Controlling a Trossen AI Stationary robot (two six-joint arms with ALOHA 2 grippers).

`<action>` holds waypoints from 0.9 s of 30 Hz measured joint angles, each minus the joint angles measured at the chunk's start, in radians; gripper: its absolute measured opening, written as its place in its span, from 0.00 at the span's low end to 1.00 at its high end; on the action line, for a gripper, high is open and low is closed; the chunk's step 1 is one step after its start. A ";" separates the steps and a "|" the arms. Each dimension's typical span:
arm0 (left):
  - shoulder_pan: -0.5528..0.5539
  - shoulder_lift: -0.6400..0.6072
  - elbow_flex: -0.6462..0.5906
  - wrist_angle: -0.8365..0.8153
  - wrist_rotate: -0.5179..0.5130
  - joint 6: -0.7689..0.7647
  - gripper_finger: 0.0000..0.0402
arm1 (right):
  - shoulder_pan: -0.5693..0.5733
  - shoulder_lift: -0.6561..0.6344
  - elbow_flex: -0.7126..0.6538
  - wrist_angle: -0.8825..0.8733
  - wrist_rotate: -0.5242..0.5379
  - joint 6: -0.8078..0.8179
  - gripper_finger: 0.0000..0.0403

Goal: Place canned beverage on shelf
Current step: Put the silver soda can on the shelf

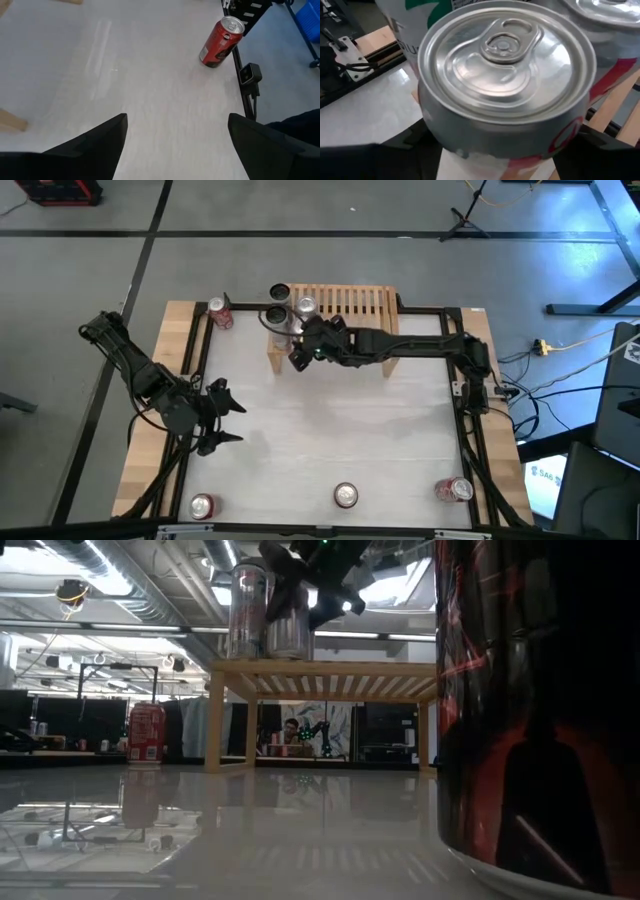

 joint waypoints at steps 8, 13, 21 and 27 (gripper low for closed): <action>0.000 0.000 0.000 0.000 0.000 -0.002 0.83 | 0.000 0.003 0.001 0.001 0.033 -0.020 0.96; 0.000 0.000 0.000 0.000 0.001 -0.002 0.83 | 0.001 0.002 0.031 -0.005 0.034 -0.043 0.95; 0.000 0.000 0.000 0.000 0.001 -0.002 0.83 | 0.002 0.002 0.062 -0.024 0.035 -0.073 0.89; 0.000 0.000 0.000 0.000 0.001 0.000 0.83 | 0.002 0.002 0.118 -0.056 0.034 -0.110 0.88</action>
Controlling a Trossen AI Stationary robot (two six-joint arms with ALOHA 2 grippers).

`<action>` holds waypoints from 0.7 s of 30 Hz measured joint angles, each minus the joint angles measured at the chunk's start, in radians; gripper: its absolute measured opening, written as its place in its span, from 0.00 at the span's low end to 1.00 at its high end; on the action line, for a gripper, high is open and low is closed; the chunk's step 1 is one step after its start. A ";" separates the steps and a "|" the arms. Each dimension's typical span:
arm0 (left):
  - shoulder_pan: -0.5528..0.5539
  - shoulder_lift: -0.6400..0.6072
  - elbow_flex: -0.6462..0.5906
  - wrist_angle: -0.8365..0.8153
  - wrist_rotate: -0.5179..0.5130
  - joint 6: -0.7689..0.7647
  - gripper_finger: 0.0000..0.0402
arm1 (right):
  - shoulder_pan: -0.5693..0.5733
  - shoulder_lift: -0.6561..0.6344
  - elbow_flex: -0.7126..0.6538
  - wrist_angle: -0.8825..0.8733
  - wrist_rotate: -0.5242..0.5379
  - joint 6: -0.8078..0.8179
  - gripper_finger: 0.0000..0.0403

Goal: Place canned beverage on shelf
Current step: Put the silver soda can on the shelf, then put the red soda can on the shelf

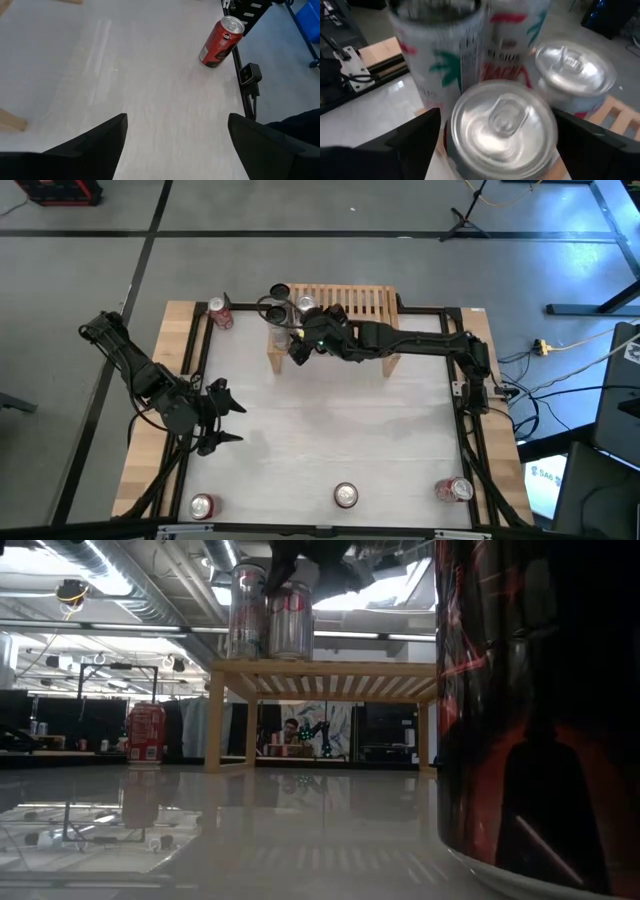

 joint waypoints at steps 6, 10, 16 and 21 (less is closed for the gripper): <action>0.000 0.000 0.000 0.000 0.000 0.000 0.83 | 0.000 0.000 0.100 -0.093 0.011 -0.019 0.88; 0.000 0.000 0.000 0.000 0.000 0.001 0.83 | 0.003 0.000 0.182 -0.178 0.001 -0.028 0.88; 0.000 0.000 0.000 0.025 -0.001 0.000 0.83 | 0.059 0.000 0.373 -0.391 -0.135 -0.045 0.88; 0.000 0.002 0.001 0.073 -0.004 0.002 0.83 | 0.167 -0.049 0.376 -0.494 -0.298 -0.032 0.88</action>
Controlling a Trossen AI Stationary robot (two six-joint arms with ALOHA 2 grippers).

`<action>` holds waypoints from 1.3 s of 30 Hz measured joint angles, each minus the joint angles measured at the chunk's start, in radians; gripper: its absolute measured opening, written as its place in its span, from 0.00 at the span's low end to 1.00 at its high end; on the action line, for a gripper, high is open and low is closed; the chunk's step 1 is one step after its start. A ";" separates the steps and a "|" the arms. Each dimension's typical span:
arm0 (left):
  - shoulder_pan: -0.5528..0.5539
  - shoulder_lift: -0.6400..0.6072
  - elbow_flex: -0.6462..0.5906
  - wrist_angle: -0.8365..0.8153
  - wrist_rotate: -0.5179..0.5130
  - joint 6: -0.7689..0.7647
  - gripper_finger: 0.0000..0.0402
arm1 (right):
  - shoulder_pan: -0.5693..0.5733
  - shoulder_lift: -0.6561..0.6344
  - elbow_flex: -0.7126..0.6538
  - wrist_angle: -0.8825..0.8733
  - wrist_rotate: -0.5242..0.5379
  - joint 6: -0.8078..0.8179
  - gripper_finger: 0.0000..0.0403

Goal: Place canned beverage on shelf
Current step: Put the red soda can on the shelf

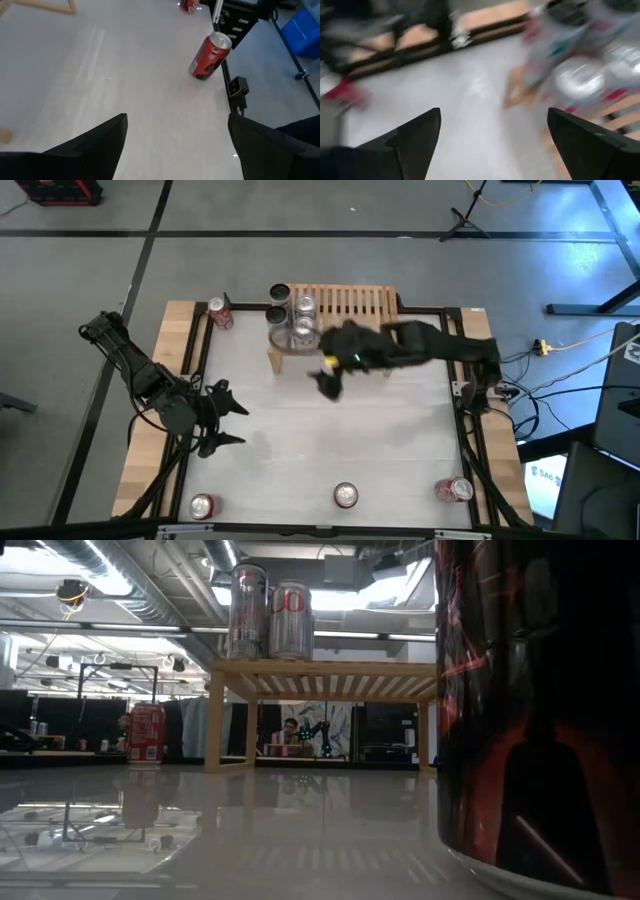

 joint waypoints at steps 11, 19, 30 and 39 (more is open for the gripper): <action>0.024 0.015 0.000 0.010 -0.013 0.026 0.83 | 0.332 -0.015 -0.003 -0.330 0.045 0.361 0.88; 0.064 0.022 0.000 0.023 -0.008 0.021 0.83 | 0.549 -0.020 -0.045 -0.455 0.139 0.721 0.88; 0.129 0.086 0.000 0.147 -0.005 -0.033 0.83 | 0.788 -0.204 -0.484 -0.453 0.033 1.111 0.88; 0.167 0.119 0.000 0.146 -0.005 -0.164 0.83 | 1.054 -0.457 -0.813 -0.445 -0.145 1.629 0.88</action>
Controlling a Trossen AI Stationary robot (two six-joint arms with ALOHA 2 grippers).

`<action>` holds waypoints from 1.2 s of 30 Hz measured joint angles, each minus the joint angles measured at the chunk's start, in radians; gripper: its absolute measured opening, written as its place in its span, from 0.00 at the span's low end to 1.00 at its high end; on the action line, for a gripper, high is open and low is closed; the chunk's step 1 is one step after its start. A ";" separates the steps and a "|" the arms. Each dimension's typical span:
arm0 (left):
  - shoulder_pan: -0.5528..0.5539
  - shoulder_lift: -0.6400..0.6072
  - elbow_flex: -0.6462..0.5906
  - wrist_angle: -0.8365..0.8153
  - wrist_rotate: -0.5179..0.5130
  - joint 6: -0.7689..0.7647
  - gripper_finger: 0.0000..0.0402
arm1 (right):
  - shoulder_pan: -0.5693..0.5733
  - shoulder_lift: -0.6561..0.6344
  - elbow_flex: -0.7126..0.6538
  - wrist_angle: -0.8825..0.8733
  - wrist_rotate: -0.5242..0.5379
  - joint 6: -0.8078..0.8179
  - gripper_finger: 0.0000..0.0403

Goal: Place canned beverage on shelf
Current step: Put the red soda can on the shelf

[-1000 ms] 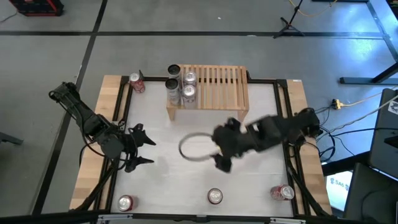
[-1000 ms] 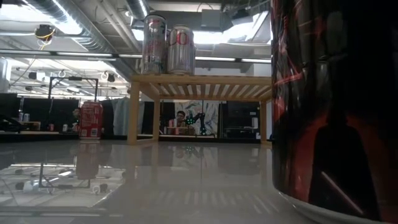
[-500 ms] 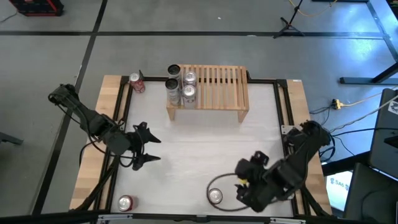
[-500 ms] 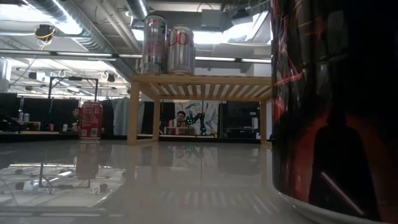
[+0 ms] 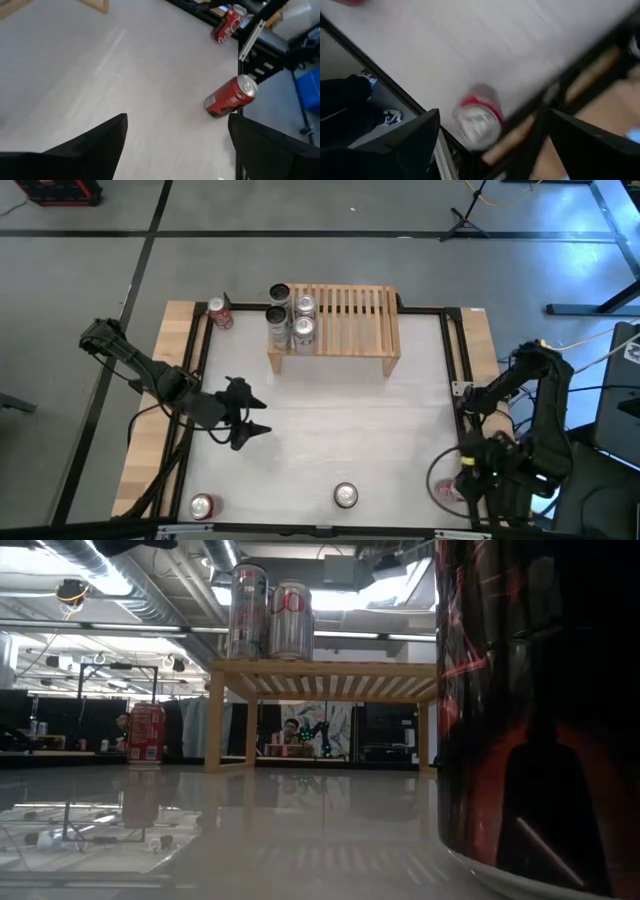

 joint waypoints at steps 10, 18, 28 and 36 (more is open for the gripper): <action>0.010 0.000 0.000 0.000 -0.004 -0.085 0.83 | 0.079 0.000 -0.100 0.152 -0.057 0.158 0.88; 0.019 0.000 -0.001 0.000 -0.004 -0.109 0.83 | 0.075 0.001 -0.235 0.339 -0.079 0.203 0.88; 0.018 0.000 -0.001 -0.001 -0.004 -0.110 0.83 | 0.075 0.002 -0.265 0.351 -0.082 0.195 0.88; 0.018 0.000 -0.001 -0.001 -0.004 -0.108 0.83 | 0.075 0.009 -0.314 0.405 -0.107 0.177 0.88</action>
